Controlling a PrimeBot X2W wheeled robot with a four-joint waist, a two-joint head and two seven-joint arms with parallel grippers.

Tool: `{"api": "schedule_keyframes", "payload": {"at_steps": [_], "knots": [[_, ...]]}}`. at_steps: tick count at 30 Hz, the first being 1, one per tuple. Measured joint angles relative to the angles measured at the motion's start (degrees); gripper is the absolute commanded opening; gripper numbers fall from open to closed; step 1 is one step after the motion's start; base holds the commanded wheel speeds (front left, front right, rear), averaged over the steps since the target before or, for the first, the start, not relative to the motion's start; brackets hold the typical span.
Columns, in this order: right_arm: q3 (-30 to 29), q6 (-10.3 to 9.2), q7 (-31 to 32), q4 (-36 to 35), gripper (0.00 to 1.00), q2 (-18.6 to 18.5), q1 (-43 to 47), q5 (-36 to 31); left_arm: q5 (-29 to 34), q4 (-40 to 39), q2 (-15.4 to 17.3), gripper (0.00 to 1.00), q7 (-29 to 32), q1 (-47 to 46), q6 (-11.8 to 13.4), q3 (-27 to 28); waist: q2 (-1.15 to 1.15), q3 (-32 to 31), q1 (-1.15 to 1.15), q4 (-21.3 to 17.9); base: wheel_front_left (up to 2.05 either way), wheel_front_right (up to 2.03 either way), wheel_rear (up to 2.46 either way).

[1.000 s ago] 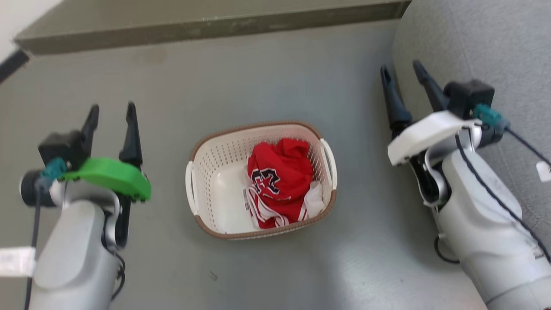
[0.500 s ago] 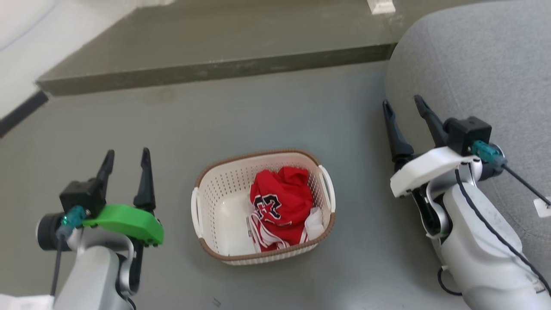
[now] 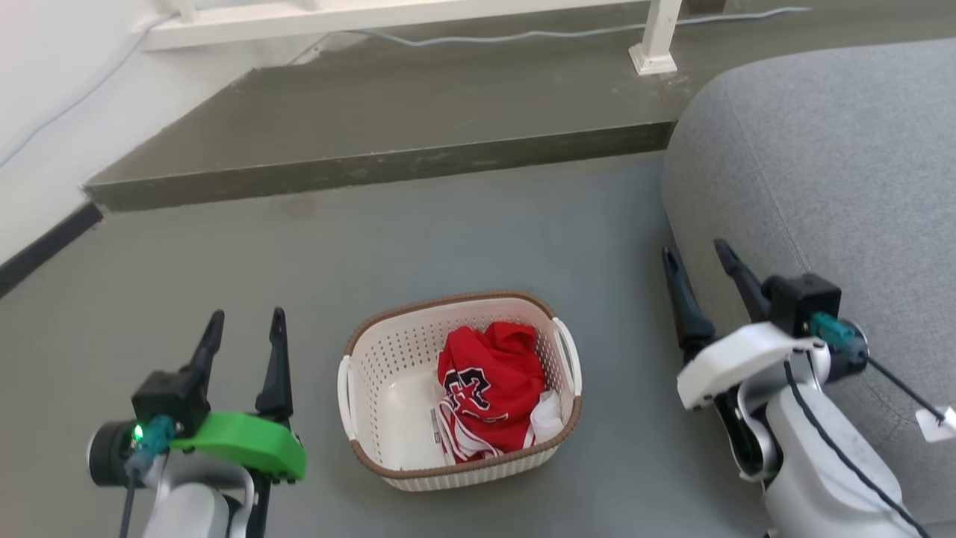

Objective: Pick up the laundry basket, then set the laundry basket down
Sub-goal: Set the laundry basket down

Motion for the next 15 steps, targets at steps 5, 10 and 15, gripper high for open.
{"api": "schedule_keyframes", "payload": {"at_steps": [5, 10, 15], "knots": [[-0.3, -0.01, 0.0, -0.8, 1.00, 0.0, 2.6, -0.2, 1.3, -2.0, -0.3, 1.00, 0.0, 3.2, 0.5, 0.0, 0.00, -1.1, 0.00, 0.2, 0.00, 0.00, 0.00], [-0.6, -0.09, 0.0, -1.6, 1.00, 0.0, 3.6, -0.8, 2.0, -3.2, -0.3, 1.00, 0.0, 5.6, 0.6, 0.1, 0.00, -1.5, 0.00, 0.1, 0.00, 0.00, 0.00], [-1.0, -0.52, 0.0, -2.9, 1.00, -0.1, 4.2, -1.6, 2.2, -4.3, -0.3, 1.00, 0.0, 6.8, 1.1, 0.2, 0.00, -1.6, 0.00, 0.2, 0.00, 0.00, 0.00]]}}
